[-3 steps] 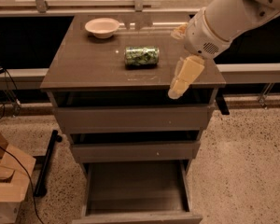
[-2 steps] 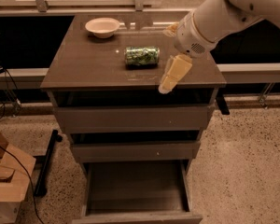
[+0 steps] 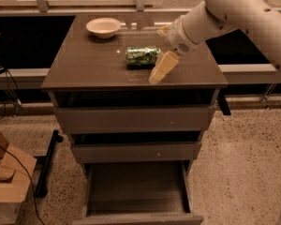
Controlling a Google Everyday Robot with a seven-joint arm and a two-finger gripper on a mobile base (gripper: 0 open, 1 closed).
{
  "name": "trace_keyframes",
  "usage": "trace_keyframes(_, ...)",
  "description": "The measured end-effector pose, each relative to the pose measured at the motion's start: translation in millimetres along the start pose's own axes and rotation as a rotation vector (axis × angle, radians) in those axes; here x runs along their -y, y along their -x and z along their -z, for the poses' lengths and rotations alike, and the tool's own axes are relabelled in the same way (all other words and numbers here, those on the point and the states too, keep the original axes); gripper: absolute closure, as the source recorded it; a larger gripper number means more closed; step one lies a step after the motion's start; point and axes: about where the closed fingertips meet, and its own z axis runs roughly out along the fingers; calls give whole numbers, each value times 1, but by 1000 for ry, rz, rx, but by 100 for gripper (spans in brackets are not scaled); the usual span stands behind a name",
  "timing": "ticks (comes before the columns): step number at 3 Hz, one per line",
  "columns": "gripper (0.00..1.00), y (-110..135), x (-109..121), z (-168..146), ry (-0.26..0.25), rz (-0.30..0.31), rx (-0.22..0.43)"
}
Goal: Place green can into bottom drawer
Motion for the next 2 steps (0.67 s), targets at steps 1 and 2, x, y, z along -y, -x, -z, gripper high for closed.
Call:
trace_keyframes(1, 0, -6, 25, -26, 6, -18, 31)
trace_keyframes(2, 0, -10, 40, -43, 24, -23, 50)
